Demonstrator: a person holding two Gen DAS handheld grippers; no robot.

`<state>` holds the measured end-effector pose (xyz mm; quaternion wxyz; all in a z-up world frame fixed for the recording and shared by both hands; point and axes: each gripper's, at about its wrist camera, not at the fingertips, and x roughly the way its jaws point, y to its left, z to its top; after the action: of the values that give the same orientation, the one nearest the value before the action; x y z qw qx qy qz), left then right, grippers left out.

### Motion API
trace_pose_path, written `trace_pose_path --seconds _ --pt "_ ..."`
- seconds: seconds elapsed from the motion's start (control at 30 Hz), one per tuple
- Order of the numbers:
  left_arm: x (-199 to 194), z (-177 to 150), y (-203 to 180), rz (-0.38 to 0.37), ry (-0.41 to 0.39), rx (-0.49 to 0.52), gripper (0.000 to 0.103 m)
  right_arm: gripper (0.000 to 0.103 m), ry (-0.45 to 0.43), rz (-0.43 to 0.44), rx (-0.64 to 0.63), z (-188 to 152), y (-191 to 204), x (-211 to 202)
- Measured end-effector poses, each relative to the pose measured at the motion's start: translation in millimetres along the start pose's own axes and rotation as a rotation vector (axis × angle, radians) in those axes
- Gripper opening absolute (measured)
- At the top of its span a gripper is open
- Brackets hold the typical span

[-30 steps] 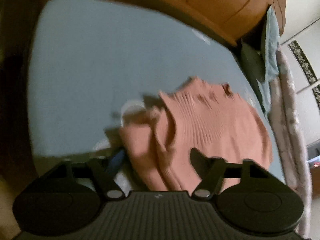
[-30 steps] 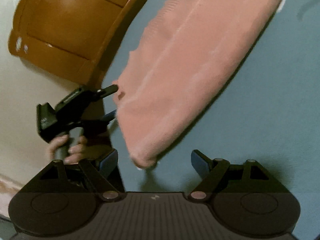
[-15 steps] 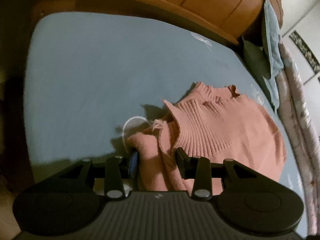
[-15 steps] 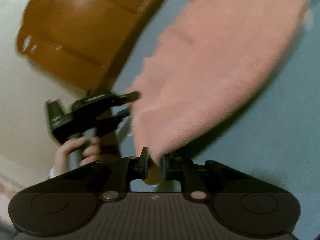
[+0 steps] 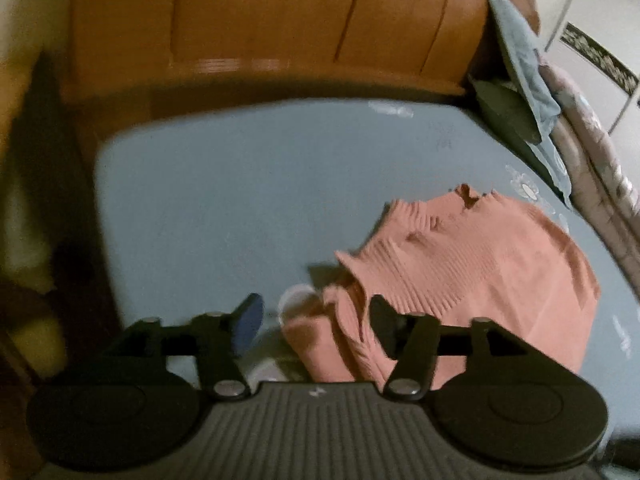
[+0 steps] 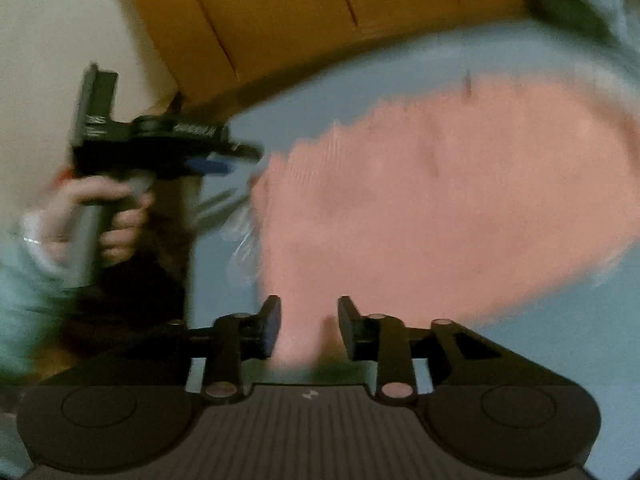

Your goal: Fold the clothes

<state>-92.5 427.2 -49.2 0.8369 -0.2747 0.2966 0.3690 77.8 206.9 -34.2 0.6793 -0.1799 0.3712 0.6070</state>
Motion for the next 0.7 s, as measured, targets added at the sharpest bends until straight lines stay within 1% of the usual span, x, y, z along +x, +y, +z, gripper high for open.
trace_pose_path --seconds 0.03,0.07,0.13,0.2,0.23,0.3,0.33,0.4,0.43,0.47,0.5,0.53,0.57,0.6,0.63,0.67,0.7 --pt "-3.8 1.6 -6.2 -0.007 -0.007 0.040 0.068 0.045 -0.019 -0.043 -0.061 5.4 6.3 5.8" --pt "-4.9 1.8 -12.4 -0.026 -0.009 0.072 0.070 0.045 -0.019 -0.070 -0.103 8.0 10.8 17.0" --pt "-6.1 1.5 -24.6 -0.070 -0.011 0.130 0.072 0.045 0.010 -0.091 -0.151 7.7 19.9 43.1" --pt "1.4 -0.8 -33.5 -0.096 0.021 0.151 0.072 0.045 0.057 -0.102 -0.189 -2.8 30.5 62.8" --pt "6.2 -2.9 -38.2 -0.106 0.035 0.157 0.072 0.045 0.062 -0.113 -0.205 -8.9 36.2 67.2" --pt "15.0 -6.7 -45.8 -0.147 0.052 0.168 0.072 0.044 0.038 -0.142 -0.214 -21.2 45.6 61.9" --pt "19.0 -8.3 -49.4 -0.172 0.061 0.172 0.072 0.044 0.043 -0.141 -0.194 -23.5 45.0 58.1" --pt "28.4 -14.0 -54.7 -0.245 0.068 0.182 0.072 0.044 0.058 -0.130 -0.150 -25.6 40.8 51.0" --pt "34.1 -17.2 -56.7 -0.281 0.077 0.188 0.073 0.046 0.063 -0.121 -0.132 -25.9 38.1 46.5" --pt "42.9 -21.1 -55.6 -0.270 0.104 0.185 0.074 0.050 0.064 -0.105 -0.121 -26.0 35.5 40.2" --pt "52.4 -25.1 -53.7 -0.247 0.134 0.179 0.074 0.060 0.057 -0.089 -0.115 -26.1 34.0 34.1" --pt "58.6 -29.4 -49.8 -0.223 0.152 0.171 0.072 0.063 0.036 -0.101 -0.121 -27.6 34.5 27.5" --pt "57.9 -32.0 -46.1 -0.230 0.143 0.169 0.073 0.066 0.021 -0.129 -0.136 -30.5 36.2 23.2" --pt "55.7 -34.2 -42.5 -0.243 0.128 0.168 0.073 0.070 0.037 -0.135 -0.147 -34.8 38.7 25.0" --pt "53.6 -36.5 -38.9 -0.257 0.114 0.168 0.073 0.071 0.066 -0.120 -0.144 -41.8 40.0 28.4" --pt "50.8 -37.3 -38.3 -0.253 0.114 0.176 0.073 0.074 0.090 -0.098 -0.130 -49.4 39.9 30.5" --pt "47.0 -35.7 -39.8 -0.243 0.122 0.187 0.073 0.080 0.094 -0.083 -0.129 -56.1 40.5 29.9"
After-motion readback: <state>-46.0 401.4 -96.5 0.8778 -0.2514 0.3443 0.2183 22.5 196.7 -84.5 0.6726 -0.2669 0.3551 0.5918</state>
